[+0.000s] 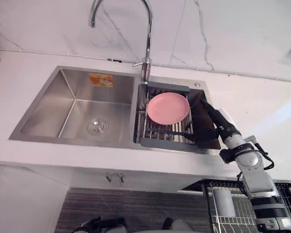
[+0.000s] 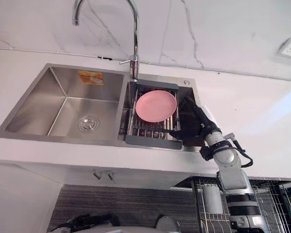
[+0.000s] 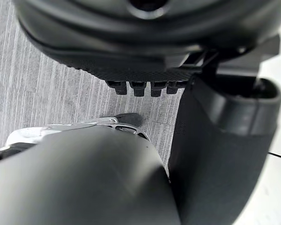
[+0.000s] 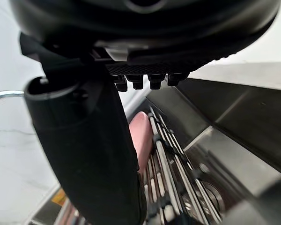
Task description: Walk over to the sink, pick up the cup, carry it to the dishwasher, place the cup inside the dishwasher, then close the dishwasher door
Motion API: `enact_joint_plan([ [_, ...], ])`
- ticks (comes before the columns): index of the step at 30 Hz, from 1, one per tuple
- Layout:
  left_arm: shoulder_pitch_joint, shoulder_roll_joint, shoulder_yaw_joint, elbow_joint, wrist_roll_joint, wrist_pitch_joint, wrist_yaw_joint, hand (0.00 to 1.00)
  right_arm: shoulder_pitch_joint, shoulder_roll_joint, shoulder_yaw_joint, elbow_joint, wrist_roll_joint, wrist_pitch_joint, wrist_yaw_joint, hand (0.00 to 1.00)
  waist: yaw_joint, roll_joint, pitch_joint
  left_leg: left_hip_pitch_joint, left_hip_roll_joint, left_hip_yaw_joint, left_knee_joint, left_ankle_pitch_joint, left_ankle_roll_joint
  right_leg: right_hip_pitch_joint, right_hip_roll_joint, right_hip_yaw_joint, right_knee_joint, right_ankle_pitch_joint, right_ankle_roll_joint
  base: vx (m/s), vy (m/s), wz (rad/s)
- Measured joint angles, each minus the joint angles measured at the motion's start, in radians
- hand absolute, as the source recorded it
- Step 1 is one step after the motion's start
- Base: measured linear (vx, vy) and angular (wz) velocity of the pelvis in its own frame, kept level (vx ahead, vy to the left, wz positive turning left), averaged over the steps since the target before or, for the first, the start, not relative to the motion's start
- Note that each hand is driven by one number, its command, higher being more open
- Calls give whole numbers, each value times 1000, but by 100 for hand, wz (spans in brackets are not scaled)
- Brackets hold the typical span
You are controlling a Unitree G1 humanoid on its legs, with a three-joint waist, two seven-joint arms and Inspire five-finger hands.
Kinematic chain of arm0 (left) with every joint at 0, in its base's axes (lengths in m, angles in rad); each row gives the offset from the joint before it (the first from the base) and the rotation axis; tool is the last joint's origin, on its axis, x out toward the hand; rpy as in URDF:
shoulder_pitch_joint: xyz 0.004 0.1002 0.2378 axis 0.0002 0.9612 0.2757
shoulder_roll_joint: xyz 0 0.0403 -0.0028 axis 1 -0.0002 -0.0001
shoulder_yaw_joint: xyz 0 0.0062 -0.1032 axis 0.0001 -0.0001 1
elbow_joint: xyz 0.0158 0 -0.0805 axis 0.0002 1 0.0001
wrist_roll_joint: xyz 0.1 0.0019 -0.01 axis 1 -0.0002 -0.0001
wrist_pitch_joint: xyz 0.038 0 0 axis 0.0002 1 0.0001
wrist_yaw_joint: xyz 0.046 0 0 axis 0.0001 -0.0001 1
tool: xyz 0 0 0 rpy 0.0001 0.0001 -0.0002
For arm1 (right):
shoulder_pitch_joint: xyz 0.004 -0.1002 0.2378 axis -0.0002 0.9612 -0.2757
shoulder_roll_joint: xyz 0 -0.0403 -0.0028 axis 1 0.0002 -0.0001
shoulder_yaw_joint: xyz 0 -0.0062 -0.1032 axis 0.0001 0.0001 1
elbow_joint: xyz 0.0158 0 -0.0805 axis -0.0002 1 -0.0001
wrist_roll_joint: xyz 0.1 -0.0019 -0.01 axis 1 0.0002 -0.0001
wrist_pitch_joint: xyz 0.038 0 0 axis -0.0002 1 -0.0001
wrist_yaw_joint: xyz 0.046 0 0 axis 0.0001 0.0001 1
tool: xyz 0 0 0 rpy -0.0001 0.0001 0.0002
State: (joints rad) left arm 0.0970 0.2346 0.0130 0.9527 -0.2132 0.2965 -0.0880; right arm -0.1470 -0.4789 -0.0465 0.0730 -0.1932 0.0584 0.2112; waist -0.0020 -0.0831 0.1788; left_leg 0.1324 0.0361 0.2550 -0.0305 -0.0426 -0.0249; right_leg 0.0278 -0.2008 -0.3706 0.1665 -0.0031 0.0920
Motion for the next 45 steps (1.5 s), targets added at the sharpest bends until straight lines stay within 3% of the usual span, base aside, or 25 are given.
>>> enact_joint_plan([
  [7, 8, 0, 0, -10, -2, 3, 1, 100, -2, 0, 19, 14, -63, 5, -48, 100, 10, -1, -3, 0, -25, -10, -62, 50, 19, -14, -20, -21, 1, -20, 11, -120, -12, 5],
  [18, 8, 0, -1, -19, -2, 4, -1, 100, -28, 34, 55, 69, -274, -26, -285, 100, 15, 0, -10, -20, -44, -28, -62, 68, 37, -12, -30, -43, -21, -13, 20, -27, 15, 6],
  [37, 18, -13, 2, -54, 9, 17, -17, 100, -192, 41, 96, 379, -345, 29, -322, 100, 42, 23, -8, -36, -56, -101, -63, 87, 36, 15, -46, -108, -23, -11, 23, 12, 3, 11],
  [45, 24, -30, 30, -73, 13, 15, -32, 100, -238, 25, 113, 432, -350, -9, -445, 100, 62, 37, 0, -53, -60, -126, -63, 92, 38, 15, -53, -135, -22, -12, 23, -20, 5, 10],
])
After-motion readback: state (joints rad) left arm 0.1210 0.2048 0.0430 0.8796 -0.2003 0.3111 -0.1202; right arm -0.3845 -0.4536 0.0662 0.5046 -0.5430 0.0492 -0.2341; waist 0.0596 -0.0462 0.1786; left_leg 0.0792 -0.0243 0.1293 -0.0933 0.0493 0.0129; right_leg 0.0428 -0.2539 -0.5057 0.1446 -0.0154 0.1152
